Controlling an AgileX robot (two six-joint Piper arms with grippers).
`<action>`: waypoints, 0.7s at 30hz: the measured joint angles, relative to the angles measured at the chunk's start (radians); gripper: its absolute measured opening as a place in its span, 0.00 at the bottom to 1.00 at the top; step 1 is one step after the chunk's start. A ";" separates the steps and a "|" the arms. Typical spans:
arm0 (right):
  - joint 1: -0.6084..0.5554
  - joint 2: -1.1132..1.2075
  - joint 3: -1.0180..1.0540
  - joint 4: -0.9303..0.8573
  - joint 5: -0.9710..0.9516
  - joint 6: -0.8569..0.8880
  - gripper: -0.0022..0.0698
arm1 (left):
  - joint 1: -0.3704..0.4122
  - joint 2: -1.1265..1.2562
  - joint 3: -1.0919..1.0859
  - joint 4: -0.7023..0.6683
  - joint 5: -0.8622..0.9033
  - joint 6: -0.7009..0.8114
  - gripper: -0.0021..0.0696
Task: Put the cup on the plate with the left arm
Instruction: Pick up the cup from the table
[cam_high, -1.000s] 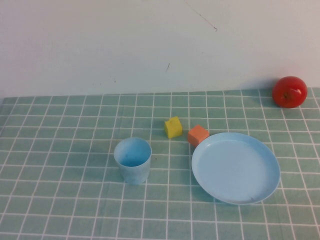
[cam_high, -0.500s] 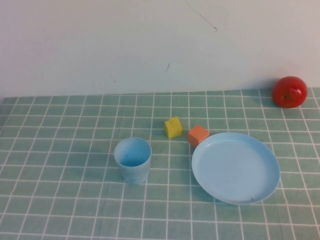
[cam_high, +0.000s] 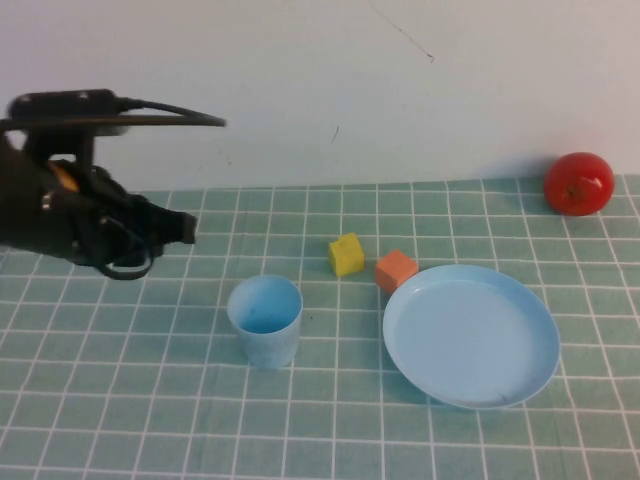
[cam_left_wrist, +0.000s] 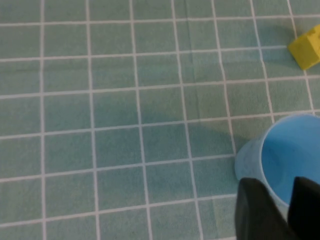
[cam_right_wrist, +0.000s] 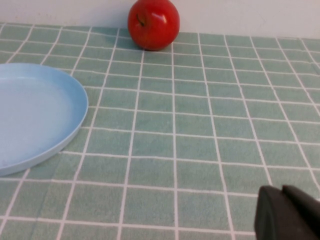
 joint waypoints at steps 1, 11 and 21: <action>0.000 0.000 0.000 0.000 0.000 0.000 0.03 | -0.011 0.029 -0.015 0.000 0.002 0.013 0.21; 0.000 0.000 0.000 0.000 0.000 0.000 0.03 | -0.085 0.263 -0.114 0.001 0.020 0.047 0.77; 0.000 0.000 0.000 0.000 0.000 0.000 0.03 | -0.092 0.443 -0.150 -0.003 -0.045 0.094 0.53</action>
